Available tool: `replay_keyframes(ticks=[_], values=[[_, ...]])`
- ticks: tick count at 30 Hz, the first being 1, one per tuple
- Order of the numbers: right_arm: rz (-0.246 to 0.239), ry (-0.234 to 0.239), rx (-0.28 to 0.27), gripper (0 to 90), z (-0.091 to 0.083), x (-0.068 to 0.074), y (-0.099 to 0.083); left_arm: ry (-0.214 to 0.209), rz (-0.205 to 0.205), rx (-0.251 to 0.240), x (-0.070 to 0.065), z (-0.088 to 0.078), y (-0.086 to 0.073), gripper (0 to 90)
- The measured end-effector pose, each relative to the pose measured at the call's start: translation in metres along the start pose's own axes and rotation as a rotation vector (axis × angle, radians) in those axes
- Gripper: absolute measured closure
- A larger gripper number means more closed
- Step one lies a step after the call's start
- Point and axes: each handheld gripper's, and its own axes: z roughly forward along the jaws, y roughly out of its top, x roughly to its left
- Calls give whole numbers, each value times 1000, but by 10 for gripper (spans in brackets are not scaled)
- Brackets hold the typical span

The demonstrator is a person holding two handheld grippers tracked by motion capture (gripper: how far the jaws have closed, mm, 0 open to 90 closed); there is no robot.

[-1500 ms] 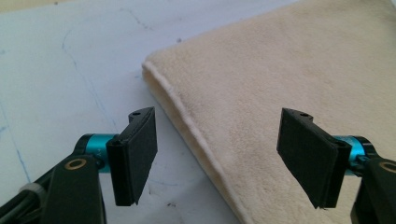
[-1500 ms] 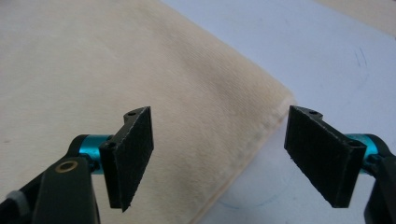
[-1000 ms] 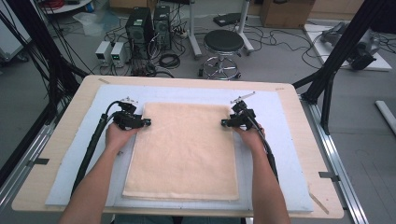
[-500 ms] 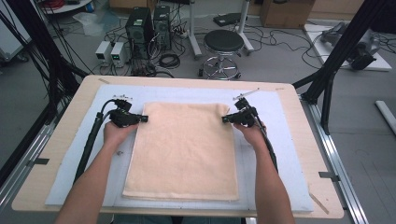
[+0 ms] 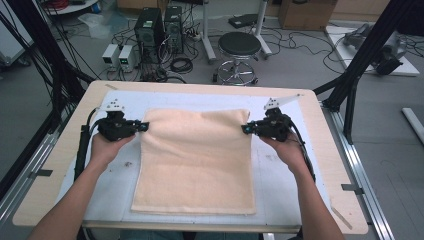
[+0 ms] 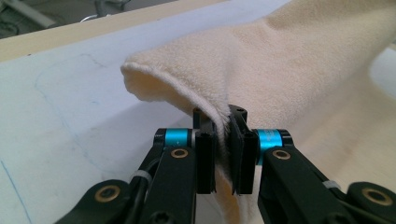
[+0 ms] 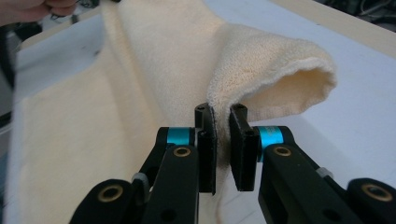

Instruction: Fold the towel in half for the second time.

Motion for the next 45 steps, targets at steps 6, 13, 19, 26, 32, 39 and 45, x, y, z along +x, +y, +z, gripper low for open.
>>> replay_keyframes(ticks=[6,13,19,26,32,39,45], values=[[-43,49,39,827,-10,43,-42,-54,70,9,-38,-26,-49,819],[15,62,133,780,5,52,-91,-102,70,138,-52,-24,-93,764],[48,-7,117,524,-8,48,-94,-77,86,177,-43,-36,-85,586],[38,-48,77,397,-14,41,-74,-50,52,103,-31,-31,-56,439],[27,-54,83,372,7,26,-64,-38,40,126,-16,-5,-41,391],[93,54,128,526,26,7,-66,-131,-40,187,-1,15,-46,507],[35,101,136,818,23,15,-62,-117,-18,102,-4,5,-40,833]])
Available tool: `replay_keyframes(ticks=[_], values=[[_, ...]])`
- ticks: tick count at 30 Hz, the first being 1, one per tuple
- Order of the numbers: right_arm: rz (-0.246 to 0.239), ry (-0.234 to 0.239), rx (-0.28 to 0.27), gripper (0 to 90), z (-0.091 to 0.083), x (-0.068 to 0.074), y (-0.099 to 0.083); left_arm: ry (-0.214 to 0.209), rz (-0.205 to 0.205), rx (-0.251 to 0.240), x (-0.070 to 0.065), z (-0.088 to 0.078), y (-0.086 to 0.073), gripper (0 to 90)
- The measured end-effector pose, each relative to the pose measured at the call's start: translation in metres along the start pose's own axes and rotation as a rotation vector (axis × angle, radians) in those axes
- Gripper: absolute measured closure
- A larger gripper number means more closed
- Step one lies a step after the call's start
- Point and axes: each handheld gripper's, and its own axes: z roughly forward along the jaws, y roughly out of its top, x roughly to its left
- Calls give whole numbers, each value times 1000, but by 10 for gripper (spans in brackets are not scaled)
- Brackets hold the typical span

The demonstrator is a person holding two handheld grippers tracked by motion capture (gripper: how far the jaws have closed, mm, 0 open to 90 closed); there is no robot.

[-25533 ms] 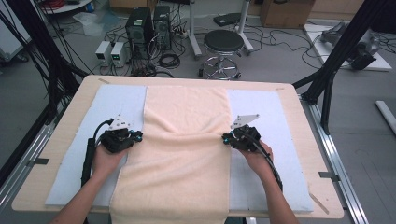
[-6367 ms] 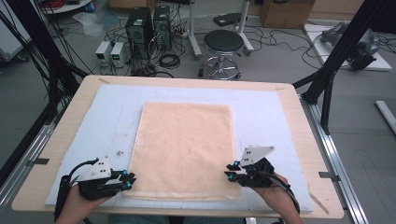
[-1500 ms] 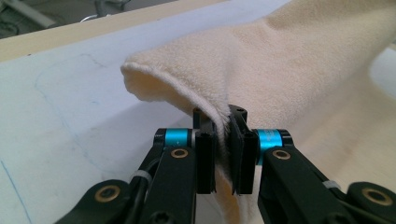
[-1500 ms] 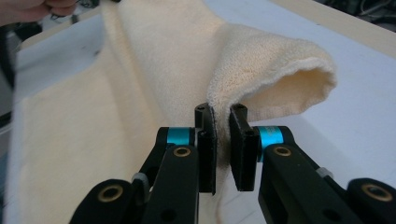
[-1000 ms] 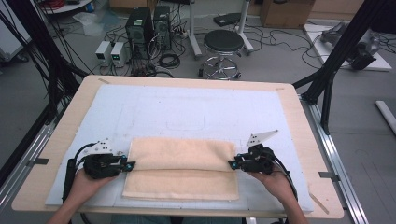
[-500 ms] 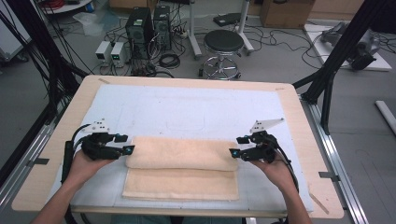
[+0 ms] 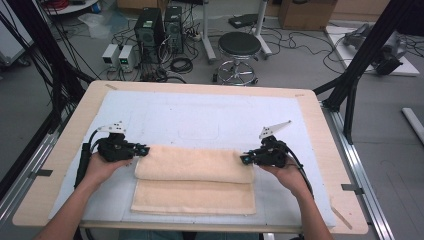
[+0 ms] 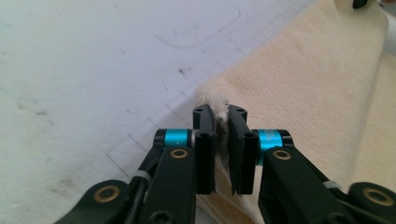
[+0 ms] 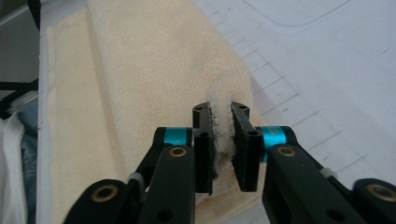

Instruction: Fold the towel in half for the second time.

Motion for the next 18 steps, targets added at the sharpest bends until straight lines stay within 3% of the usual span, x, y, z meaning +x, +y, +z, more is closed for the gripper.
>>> replay_keyframes(ticks=[2,5,11,15,18], values=[[4,-32,-9,824,-3,-2,6,13,-19,-3,2,-1,4,848],[-10,-65,-52,826,-8,-6,20,68,-5,-31,1,0,14,853],[-28,-178,-112,825,-19,-19,57,187,-43,-168,14,-4,50,853],[-38,-257,-184,821,-30,-29,82,200,-66,-270,22,-9,76,852],[-28,-254,-219,815,-36,-30,90,205,-34,-277,21,-14,83,851]])
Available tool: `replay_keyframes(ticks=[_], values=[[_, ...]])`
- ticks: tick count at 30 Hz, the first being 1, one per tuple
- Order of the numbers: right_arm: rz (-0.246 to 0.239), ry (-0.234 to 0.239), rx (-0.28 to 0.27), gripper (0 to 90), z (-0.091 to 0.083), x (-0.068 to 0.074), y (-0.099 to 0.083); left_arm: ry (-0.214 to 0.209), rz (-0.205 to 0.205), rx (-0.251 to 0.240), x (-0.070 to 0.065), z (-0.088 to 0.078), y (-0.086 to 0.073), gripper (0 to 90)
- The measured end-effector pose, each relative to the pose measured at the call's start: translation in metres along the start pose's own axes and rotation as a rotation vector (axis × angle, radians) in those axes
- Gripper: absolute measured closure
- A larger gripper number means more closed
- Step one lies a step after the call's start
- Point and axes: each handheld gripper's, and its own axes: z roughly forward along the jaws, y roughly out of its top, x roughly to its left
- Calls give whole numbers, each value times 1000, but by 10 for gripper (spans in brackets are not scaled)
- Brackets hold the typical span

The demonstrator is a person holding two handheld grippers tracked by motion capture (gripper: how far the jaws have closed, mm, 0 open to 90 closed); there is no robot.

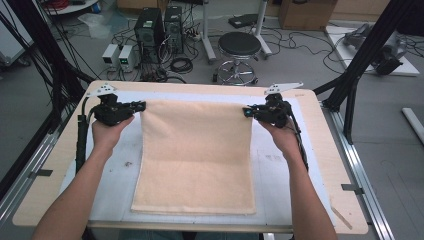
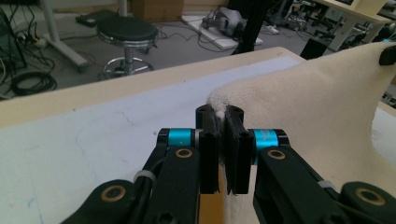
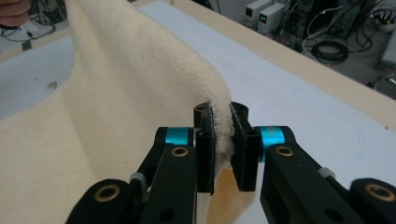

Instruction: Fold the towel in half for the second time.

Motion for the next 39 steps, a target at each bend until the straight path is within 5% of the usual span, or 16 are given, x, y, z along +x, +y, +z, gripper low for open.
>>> replay_keyframes(ticks=[7,17,23,29,32,35,39], values=[[-45,67,17,813,-4,19,-21,-29,63,63,-9,-17,-25,850],[-85,133,42,810,-23,59,-66,-109,145,98,-47,-56,-83,849],[-138,148,107,804,-29,84,-94,-149,129,138,-61,-77,-115,848],[-138,167,152,796,-31,97,-118,-183,161,189,-72,-87,-129,847],[-131,183,183,731,-33,102,-130,-220,135,234,-75,-94,-138,831],[-127,197,197,619,-40,106,-137,-228,123,260,-77,-102,-145,700],[-123,185,154,576,-52,106,-134,-221,133,254,-78,-106,-142,607]])
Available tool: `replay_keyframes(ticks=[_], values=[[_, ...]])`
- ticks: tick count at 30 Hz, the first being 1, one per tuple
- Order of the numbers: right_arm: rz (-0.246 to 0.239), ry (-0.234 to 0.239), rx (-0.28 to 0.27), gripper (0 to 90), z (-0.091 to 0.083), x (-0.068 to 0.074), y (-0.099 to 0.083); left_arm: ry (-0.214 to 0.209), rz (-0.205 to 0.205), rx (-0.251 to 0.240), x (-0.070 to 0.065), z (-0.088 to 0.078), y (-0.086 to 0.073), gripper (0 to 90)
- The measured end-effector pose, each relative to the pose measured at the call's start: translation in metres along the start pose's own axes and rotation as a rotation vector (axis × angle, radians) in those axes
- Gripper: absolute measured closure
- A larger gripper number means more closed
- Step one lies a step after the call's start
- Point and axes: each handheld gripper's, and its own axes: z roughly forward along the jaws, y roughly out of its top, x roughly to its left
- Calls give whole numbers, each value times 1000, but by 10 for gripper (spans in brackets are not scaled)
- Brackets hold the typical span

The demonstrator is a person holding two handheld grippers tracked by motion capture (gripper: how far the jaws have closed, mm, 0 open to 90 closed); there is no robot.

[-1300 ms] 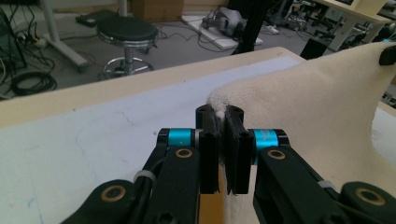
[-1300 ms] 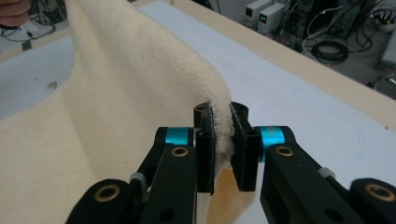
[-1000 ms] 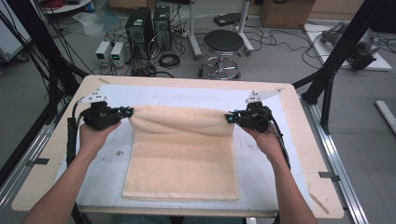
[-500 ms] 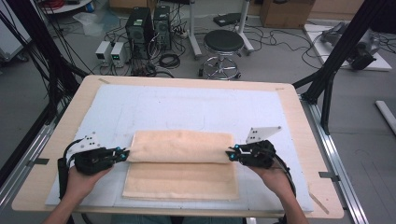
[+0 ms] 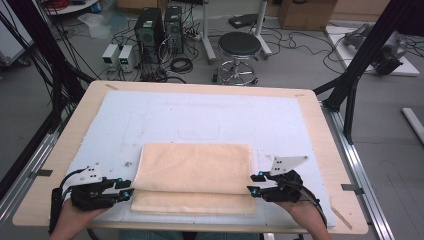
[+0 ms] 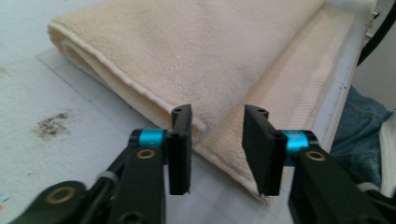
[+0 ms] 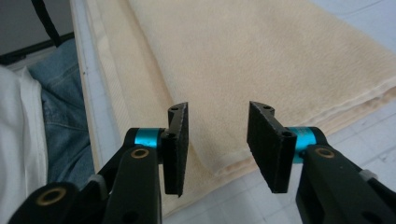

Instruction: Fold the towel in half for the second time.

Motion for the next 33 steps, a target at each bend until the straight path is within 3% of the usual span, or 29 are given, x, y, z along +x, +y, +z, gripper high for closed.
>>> replay_keyframes(ticks=[4,8,11,14,16,19,23,27,30,33], values=[[-28,19,4,565,9,-1,3,-19,23,-4,0,10,8,591],[-68,19,73,569,29,-4,5,-45,33,57,5,30,12,622],[-57,36,106,622,40,-7,0,-50,33,117,8,40,9,683],[-48,59,82,709,44,-11,-7,-37,22,108,8,40,7,746],[-27,78,73,798,44,-14,-7,-29,26,110,7,41,8,804],[-27,79,77,835,43,-13,-5,-25,36,109,5,39,11,834],[-31,70,51,847,33,-12,-1,-19,30,43,2,27,17,840],[-55,57,-7,848,15,-6,9,-12,63,-2,-8,13,26,840],[-74,41,-25,847,4,1,15,-13,80,-19,-16,6,29,839],[-84,48,-29,847,-1,9,14,-20,91,-5,-21,3,24,839]])
